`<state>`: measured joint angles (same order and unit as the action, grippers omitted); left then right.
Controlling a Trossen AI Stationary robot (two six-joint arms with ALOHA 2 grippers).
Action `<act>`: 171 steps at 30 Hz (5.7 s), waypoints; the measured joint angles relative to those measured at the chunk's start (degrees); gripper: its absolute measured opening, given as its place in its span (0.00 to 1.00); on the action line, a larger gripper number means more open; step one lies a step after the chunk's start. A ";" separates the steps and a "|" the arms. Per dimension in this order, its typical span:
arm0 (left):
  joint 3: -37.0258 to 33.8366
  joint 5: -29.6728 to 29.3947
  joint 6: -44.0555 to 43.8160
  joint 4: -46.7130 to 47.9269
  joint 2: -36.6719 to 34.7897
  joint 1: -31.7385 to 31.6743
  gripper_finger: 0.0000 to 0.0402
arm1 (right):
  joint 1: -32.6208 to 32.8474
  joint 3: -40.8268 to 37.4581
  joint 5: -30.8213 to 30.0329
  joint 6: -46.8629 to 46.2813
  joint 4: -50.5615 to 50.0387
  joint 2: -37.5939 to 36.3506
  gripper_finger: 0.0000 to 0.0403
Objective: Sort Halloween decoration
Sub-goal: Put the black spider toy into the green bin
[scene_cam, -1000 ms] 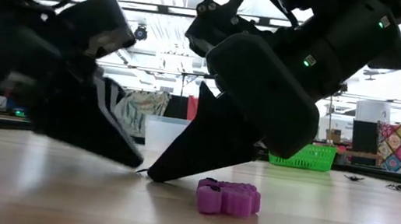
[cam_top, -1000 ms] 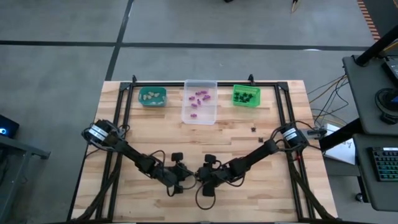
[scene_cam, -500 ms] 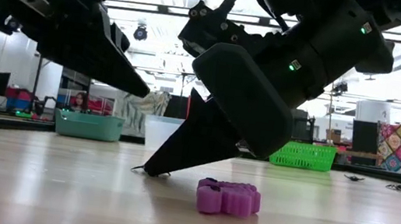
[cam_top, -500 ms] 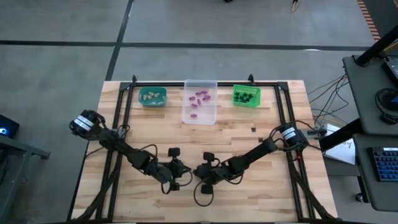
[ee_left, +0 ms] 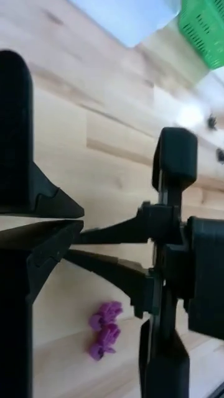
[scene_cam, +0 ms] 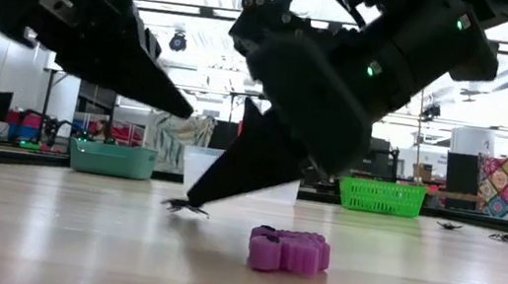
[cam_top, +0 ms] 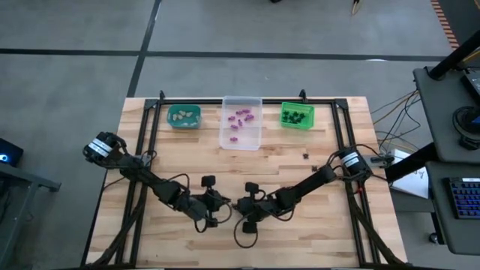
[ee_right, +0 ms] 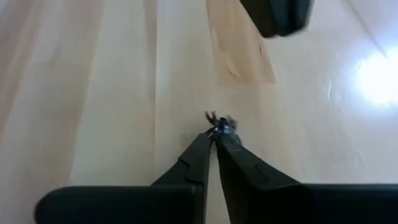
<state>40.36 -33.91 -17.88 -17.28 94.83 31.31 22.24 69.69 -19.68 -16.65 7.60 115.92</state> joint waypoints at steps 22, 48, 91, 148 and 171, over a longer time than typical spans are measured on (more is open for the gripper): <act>-0.22 0.15 -3.94 -3.40 5.59 1.90 0.00 | -2.15 -0.02 13.24 -12.62 -7.73 -6.84 0.02; 1.86 1.50 -16.73 9.93 2.77 3.27 0.16 | -3.13 0.31 3.36 -5.02 -17.14 -11.58 0.06; 2.25 -5.96 -22.90 2.76 13.18 2.82 0.08 | -3.26 -5.49 0.19 -5.88 -8.55 -11.81 0.06; 7.13 -0.77 -3.15 5.75 11.67 0.23 0.16 | -1.36 -8.00 0.09 -6.31 -6.42 -11.79 0.06; -2.99 -1.38 -4.97 -17.23 12.02 -0.31 0.44 | -1.40 -8.00 0.09 -6.10 -5.53 -11.79 0.06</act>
<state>37.37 -35.29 -22.85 -34.50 106.85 31.00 20.84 61.69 -19.59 -22.74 2.06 104.14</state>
